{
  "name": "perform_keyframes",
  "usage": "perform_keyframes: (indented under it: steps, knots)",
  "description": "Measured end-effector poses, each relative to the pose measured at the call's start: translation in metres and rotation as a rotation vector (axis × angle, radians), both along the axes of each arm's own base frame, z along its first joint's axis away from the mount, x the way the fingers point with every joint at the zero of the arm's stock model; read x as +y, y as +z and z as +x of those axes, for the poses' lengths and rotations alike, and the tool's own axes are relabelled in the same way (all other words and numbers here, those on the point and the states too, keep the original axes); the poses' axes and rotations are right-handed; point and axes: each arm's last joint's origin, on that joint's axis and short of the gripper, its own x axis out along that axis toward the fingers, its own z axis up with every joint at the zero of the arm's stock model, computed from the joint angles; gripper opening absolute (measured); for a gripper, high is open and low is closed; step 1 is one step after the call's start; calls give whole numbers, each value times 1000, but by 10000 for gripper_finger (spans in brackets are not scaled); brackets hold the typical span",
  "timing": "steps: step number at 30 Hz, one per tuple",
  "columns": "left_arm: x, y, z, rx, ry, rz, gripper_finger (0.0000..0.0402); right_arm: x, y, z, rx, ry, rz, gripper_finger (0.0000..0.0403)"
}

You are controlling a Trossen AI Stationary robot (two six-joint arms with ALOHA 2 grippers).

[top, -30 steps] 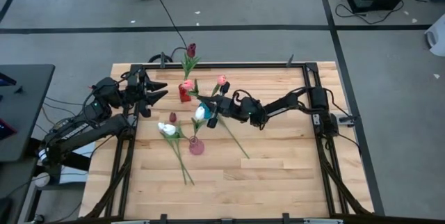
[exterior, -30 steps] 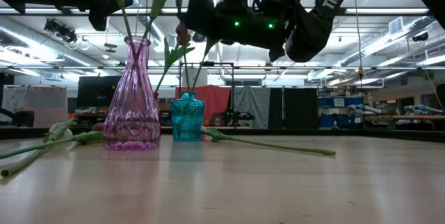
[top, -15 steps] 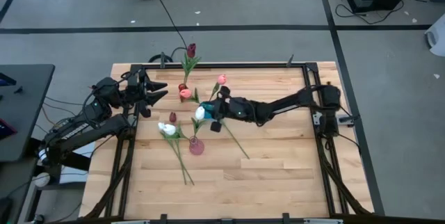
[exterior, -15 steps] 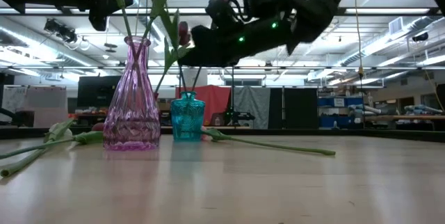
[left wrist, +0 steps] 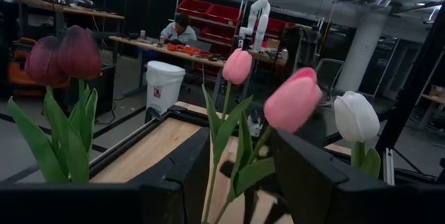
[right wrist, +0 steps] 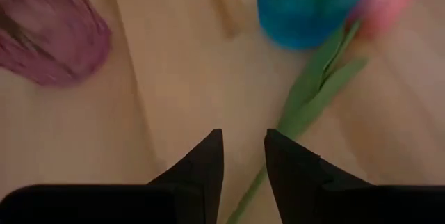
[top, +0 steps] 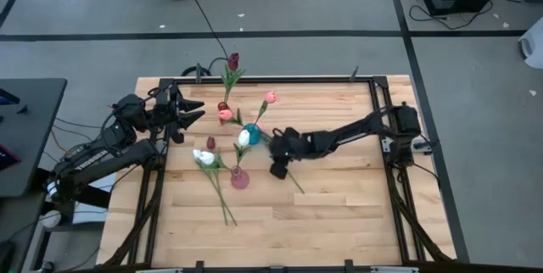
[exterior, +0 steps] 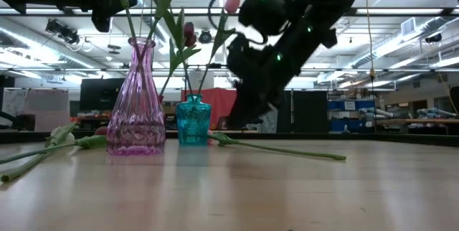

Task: Sort flowers into vase by color
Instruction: Put the pink tulip into the blue vase

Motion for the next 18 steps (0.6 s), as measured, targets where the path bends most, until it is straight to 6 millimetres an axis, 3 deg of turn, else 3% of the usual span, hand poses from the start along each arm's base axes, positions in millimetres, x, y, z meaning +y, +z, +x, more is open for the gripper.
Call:
perform_keyframes:
  steps: [4,10,18]
  knots:
    - [0,0,0,0,2,0,163,5,-18,3,55,-30,-30,117]
    - [0,0,0,0,5,-1,163,5,-22,7,106,-79,-106,110]
    - [0,-2,0,20,6,-16,163,8,3,3,48,-93,-148,90]
